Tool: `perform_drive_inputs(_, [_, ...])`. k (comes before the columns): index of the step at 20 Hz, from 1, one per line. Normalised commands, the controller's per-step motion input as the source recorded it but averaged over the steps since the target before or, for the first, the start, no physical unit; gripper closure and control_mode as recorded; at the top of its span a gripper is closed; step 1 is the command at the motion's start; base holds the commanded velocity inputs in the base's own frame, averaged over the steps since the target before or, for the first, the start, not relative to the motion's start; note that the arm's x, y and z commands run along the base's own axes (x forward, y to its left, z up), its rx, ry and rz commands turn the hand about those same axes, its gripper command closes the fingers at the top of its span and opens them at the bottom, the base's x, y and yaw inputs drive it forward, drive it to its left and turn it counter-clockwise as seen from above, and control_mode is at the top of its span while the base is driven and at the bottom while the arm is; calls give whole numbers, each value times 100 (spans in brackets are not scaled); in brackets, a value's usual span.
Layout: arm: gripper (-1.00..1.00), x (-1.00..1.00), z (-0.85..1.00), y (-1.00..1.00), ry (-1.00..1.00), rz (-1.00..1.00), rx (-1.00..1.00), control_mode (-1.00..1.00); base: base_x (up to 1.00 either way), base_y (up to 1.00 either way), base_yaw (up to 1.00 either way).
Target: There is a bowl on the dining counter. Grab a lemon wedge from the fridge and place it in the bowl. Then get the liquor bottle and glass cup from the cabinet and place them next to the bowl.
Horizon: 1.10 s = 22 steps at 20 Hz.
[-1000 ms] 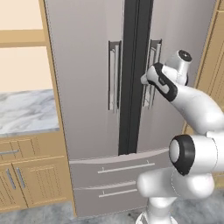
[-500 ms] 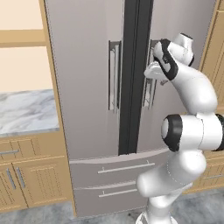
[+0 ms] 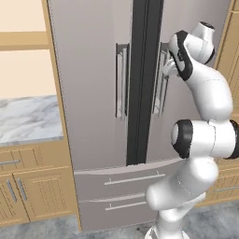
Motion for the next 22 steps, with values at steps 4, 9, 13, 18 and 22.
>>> perform_drive_inputs(4, [-100,-14,-23,17,-54,13,-18,-100,0,0,0])
perform_drive_inputs(9, [-100,0,-8,13,-27,3,-2,-100,0,0,0])
perform_drive_inputs(13, [-100,6,0,0,-8,-2,4,-100,0,0,0])
perform_drive_inputs(18, [-100,12,0,0,-9,-7,3,-100,0,0,0])
perform_drive_inputs(22, [-100,21,-3,0,-11,-9,0,-100,0,0,0])
